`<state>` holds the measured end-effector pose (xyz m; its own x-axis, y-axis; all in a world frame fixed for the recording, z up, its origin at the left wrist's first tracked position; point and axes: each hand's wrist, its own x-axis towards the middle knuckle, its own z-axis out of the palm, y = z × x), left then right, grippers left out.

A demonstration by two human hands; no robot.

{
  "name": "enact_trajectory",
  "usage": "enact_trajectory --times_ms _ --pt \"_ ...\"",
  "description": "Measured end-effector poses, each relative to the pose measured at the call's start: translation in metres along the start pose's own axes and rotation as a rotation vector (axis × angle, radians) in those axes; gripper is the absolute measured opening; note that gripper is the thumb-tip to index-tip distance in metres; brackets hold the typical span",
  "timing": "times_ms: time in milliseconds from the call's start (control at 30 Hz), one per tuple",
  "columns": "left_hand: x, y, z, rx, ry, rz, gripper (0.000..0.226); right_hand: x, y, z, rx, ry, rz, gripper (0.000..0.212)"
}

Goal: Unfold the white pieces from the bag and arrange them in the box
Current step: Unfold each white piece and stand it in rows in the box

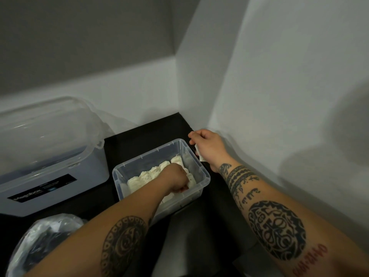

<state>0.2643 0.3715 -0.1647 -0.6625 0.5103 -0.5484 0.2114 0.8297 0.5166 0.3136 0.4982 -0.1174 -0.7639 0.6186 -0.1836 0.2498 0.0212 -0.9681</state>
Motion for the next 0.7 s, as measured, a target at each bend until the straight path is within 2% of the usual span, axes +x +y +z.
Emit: enact_trajectory --times_ms 167,333,433,567,700 --pt "0.007 -0.001 0.004 0.135 -0.018 0.014 0.022 0.001 0.0 0.002 -0.03 -0.015 -0.005 0.023" --pt "0.01 -0.002 0.008 0.329 0.182 0.065 0.034 -0.002 -0.001 0.003 -0.06 -0.037 -0.023 0.017" --pt "0.006 -0.003 0.002 0.367 0.24 0.068 0.034 -0.005 -0.004 0.005 -0.068 -0.035 -0.035 0.02" --pt "0.003 -0.003 -0.017 0.137 0.319 0.134 0.005 -0.004 -0.007 0.011 -0.013 -0.014 -0.019 0.028" --pt "-0.013 0.007 -0.042 -0.38 0.462 0.34 0.005 0.003 -0.014 0.02 0.197 0.024 0.109 0.019"
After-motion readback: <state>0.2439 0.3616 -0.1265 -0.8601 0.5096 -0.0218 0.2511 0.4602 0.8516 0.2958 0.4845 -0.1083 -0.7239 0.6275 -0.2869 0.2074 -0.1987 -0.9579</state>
